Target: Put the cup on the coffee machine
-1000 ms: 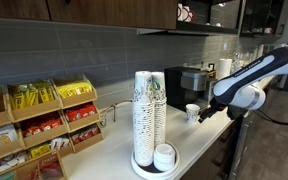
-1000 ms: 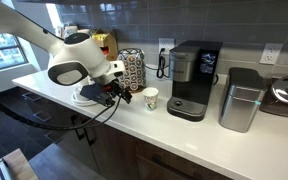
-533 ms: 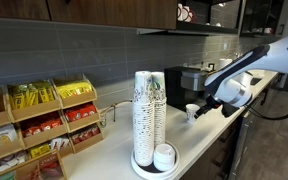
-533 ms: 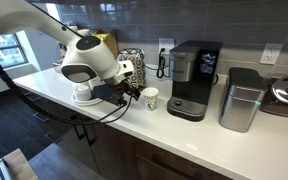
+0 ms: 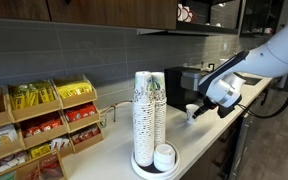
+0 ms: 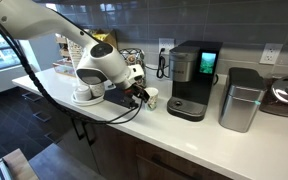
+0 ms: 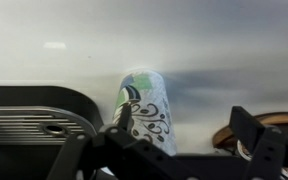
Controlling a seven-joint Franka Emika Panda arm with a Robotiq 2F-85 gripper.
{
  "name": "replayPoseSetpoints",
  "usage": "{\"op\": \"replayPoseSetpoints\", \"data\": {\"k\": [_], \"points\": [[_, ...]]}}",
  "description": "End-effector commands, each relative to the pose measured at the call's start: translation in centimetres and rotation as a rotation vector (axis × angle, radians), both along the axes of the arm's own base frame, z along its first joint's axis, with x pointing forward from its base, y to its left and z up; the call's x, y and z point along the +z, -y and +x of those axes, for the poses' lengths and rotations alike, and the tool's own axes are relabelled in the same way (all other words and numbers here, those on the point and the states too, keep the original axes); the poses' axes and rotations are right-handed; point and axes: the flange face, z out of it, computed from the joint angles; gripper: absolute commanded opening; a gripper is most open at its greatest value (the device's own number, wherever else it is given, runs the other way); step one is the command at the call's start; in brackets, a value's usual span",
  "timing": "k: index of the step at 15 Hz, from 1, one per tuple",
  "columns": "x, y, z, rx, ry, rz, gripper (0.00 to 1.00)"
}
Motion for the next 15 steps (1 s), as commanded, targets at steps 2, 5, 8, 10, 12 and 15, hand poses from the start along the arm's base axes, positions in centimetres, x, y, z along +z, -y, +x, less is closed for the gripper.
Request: {"op": "replayPoseSetpoints", "data": {"k": [2, 5, 8, 10, 12, 15], "points": [[-1.4, 1.8, 1.1, -0.021, 0.004, -0.02, 1.0], [-2.0, 2.2, 1.7, -0.029, 0.016, -0.009, 1.0], [-2.2, 2.3, 2.6, -0.034, 0.05, 0.005, 1.0], [-2.3, 2.4, 3.1, -0.035, 0.076, 0.014, 1.0], [-2.5, 2.6, 3.5, -0.037, 0.099, 0.023, 1.0], [-3.0, 3.2, 4.0, -0.045, 0.13, 0.034, 1.0]]}}
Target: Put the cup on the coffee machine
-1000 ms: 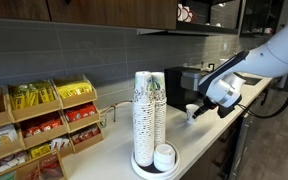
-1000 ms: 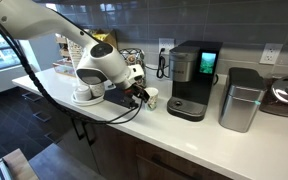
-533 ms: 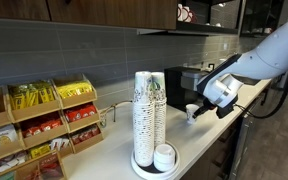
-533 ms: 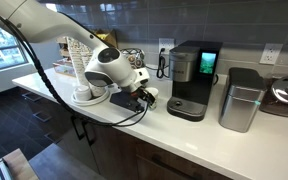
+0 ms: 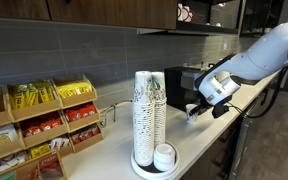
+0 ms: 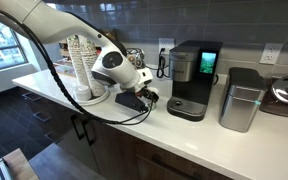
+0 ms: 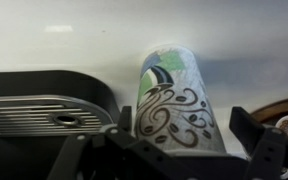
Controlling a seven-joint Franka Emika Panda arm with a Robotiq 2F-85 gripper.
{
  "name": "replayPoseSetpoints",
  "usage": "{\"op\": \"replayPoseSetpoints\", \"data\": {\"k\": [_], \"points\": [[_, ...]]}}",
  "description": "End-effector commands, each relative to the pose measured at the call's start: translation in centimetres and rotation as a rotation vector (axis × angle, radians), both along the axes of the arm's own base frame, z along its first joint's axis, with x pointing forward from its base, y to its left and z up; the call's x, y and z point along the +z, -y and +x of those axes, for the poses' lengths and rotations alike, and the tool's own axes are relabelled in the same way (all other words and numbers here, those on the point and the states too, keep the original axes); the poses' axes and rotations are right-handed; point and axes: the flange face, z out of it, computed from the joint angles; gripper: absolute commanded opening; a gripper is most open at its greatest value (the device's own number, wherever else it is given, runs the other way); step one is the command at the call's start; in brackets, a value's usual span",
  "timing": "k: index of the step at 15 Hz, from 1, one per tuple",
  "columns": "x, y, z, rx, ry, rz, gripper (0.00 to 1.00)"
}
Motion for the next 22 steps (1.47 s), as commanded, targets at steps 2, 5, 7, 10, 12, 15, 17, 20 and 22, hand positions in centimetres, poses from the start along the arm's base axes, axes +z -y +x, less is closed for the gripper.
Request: {"op": "replayPoseSetpoints", "data": {"k": [2, 5, 7, 10, 12, 15, 17, 20, 22], "points": [[-1.3, 1.1, 0.9, -0.003, 0.049, 0.025, 1.0], [-1.8, 1.4, 1.2, -0.009, 0.079, 0.041, 1.0], [-2.0, 1.5, 1.3, -0.008, 0.099, 0.055, 1.0], [-2.5, 1.7, 1.4, 0.0, 0.12, 0.079, 1.0], [-2.8, 1.7, 1.4, 0.008, 0.131, 0.094, 0.95], [-3.0, 1.9, 1.4, 0.016, 0.145, 0.11, 0.89], [-3.0, 2.0, 1.3, 0.023, 0.154, 0.114, 0.86], [-2.8, 2.2, 1.2, 0.029, 0.168, 0.117, 0.81], [-2.7, 2.4, 1.1, 0.032, 0.178, 0.119, 0.76]]}}
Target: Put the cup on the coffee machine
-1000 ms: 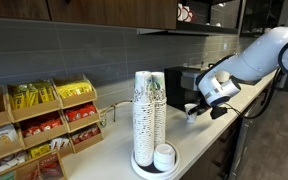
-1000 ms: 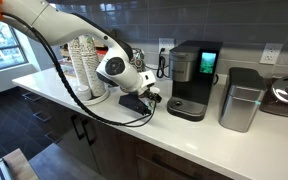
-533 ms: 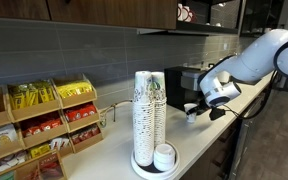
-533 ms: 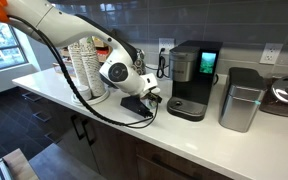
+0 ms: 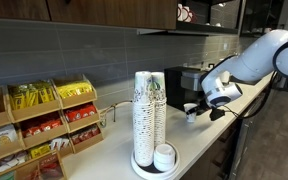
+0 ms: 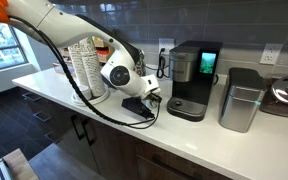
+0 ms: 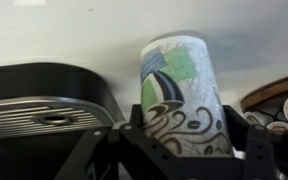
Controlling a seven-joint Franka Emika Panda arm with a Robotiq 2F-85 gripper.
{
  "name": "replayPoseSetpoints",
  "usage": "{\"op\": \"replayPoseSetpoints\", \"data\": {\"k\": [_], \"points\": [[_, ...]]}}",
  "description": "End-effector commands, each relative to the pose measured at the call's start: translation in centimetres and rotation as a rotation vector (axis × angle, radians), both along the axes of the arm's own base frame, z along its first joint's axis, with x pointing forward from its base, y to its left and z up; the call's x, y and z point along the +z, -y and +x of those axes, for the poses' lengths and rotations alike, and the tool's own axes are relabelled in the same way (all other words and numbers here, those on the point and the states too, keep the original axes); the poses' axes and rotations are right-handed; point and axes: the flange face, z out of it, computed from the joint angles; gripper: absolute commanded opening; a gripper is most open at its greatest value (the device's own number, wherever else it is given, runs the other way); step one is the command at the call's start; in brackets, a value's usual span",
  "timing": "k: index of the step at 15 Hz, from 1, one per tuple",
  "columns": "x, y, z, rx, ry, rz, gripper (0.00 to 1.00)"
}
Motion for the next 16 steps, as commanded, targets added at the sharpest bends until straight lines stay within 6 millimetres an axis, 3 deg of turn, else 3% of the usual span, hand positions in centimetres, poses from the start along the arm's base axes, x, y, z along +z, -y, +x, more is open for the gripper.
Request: {"op": "replayPoseSetpoints", "data": {"k": [1, 10, 16], "points": [[0.0, 0.6, -0.2, 0.014, 0.036, 0.014, 0.76], [1.8, 1.7, -1.1, 0.007, 0.106, 0.006, 0.79], [2.9, 3.5, -1.3, -0.014, 0.168, 0.009, 0.77]]}}
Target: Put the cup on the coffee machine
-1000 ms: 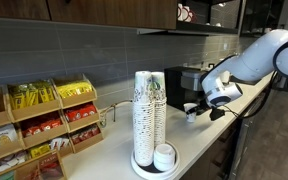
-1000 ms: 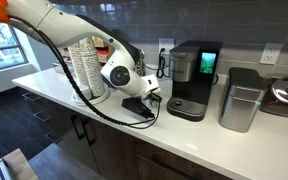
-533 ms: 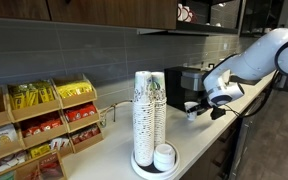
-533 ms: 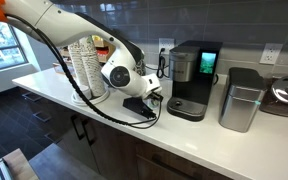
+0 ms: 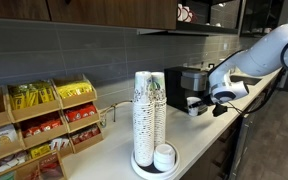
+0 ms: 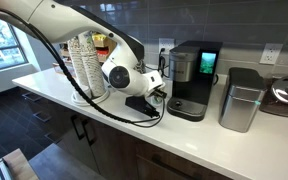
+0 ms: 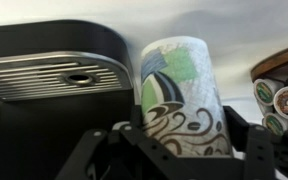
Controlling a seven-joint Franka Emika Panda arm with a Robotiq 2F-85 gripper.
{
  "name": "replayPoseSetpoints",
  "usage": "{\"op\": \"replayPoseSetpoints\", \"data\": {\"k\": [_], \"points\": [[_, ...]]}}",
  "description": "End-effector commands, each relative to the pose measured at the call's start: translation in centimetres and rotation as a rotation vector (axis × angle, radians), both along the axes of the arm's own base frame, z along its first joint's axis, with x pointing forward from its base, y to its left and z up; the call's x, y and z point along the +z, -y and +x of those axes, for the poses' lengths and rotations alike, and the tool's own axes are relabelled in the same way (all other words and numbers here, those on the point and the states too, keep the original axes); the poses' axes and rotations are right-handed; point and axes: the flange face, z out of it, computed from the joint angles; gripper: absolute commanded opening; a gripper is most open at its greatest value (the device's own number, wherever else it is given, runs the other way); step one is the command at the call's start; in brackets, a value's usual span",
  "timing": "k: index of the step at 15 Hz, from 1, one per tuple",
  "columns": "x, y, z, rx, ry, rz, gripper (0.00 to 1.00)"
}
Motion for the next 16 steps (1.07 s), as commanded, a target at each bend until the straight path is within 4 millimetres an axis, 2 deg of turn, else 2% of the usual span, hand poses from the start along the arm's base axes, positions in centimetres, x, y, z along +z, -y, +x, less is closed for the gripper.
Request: {"op": "replayPoseSetpoints", "data": {"k": [1, 8, 16], "points": [[0.6, 1.4, -0.3, -0.002, 0.052, 0.009, 0.77], [1.6, 4.1, 1.0, -0.026, 0.096, 0.016, 0.78], [-0.2, 5.8, 2.6, -0.026, 0.09, 0.036, 0.78]]}}
